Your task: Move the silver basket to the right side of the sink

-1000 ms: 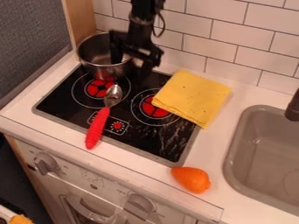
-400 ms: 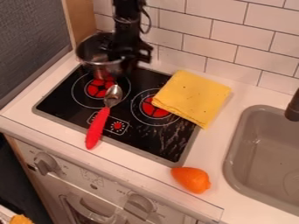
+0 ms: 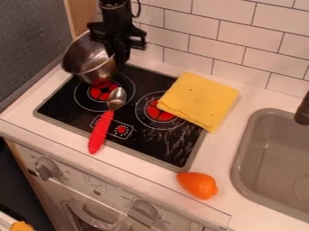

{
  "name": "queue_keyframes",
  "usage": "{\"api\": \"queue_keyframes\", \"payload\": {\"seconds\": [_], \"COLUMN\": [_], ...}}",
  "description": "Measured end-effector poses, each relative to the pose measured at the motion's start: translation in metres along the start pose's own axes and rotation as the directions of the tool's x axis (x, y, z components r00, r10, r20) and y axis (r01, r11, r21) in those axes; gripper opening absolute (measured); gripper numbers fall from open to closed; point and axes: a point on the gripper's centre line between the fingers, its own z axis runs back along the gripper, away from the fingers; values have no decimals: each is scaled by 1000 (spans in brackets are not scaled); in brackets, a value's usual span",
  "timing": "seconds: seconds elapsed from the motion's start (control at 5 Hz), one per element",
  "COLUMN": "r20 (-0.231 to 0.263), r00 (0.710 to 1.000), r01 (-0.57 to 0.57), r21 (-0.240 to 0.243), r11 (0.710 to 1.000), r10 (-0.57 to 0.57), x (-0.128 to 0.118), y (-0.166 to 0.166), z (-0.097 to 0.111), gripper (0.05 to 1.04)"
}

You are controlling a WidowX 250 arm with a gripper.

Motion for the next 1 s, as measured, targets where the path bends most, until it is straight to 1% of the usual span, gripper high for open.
{"api": "queue_keyframes", "payload": {"seconds": [0.2,0.4,0.6,0.8,1.0], "r20": [97,128,127,106,26], "r00": [994,971,942,915,907], "r01": [56,204,307,383,417], "r21": [-18,-7,37,69,86], "r11": [998,979,951,921,905], "r10": [-54,-201,-309,-389,-421], "x": [3,-8,-20,-33,-41], "y": [-21,-74,-123,-174,-200], "z": [42,75,83,75,42], "gripper": [86,86,86,86,86]}}
